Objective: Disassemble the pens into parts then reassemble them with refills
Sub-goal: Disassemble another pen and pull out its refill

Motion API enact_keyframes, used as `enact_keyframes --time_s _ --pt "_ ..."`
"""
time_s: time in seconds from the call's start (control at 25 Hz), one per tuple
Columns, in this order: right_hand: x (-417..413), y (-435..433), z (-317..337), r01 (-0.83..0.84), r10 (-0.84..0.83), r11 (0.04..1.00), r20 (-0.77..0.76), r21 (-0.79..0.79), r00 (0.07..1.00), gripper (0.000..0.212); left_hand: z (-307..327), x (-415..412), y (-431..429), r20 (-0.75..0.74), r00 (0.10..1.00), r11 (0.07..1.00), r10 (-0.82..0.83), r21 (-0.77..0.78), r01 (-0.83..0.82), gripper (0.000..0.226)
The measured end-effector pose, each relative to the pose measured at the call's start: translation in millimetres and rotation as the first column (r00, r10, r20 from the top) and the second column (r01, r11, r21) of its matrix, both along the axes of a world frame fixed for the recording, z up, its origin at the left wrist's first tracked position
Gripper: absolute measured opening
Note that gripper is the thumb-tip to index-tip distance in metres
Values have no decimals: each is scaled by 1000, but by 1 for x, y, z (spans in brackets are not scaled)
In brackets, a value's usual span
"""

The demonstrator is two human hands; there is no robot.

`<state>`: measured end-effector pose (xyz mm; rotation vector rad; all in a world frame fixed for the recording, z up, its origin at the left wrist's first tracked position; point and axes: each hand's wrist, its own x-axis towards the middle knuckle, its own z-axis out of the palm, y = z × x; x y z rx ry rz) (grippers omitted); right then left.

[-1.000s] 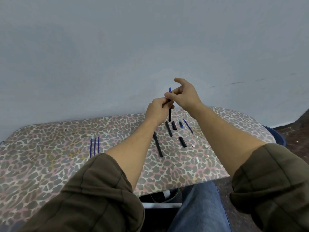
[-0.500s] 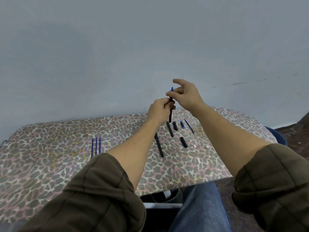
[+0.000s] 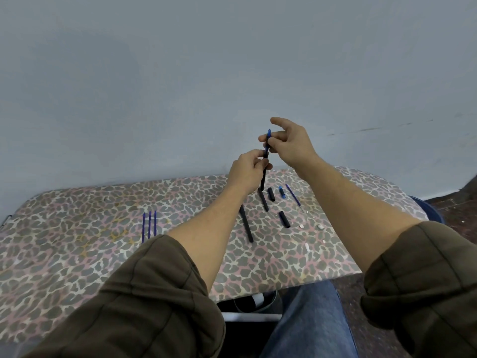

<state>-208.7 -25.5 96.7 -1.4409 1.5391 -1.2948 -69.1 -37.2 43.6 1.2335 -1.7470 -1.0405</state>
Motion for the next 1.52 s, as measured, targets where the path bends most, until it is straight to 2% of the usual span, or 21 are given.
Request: enact_keyframes --time_s 0.2,0.4,0.52,0.6,0.68,0.8,0.88,0.96,1.04,1.16,1.4,1.52 --pt "-4 -6 6 75 -75 997 0 -25 997 47 -3 -2 2 10 1000 999 4 -39 -4 29" --pt "-5 -7 6 109 -105 993 80 -47 991 27 -5 -1 3 13 1000 999 27 -38 -27 27" --pt "-12 -15 16 206 -184 973 192 -103 964 22 -8 0 5 38 999 999 37 -38 -36 26" --pt "-21 -20 18 286 -269 956 197 -61 943 23 -9 0 4 33 998 998 49 -37 -47 27" --pt "-29 -18 10 305 -310 949 56 75 949 22 -9 -1 3 25 998 997 65 -41 -64 26" --pt "-40 -5 -20 289 -186 902 -314 321 931 19 -8 -6 2 -4 996 996 85 -38 -85 25" --pt "-46 3 -42 288 -26 863 -534 415 845 19 -9 -11 3 -14 997 996 82 -35 -83 25" --pt "-52 9 -62 302 94 828 -648 472 756 22 -13 -16 4 -13 997 997 75 -30 -75 25" --pt "-57 15 -78 312 165 799 -685 515 709 23 -20 -20 6 -14 998 997 66 -25 -66 25" --pt "-58 20 -96 308 223 754 -666 581 711 21 -29 -25 7 -11 998 998 61 -9 -61 25" --pt "-54 18 -116 320 255 763 -717 561 648 17 -37 -30 5 -18 998 998 52 27 -51 26" --pt "-54 16 -115 332 244 754 -711 566 659 14 -38 -30 4 -21 998 998 54 37 -53 26"
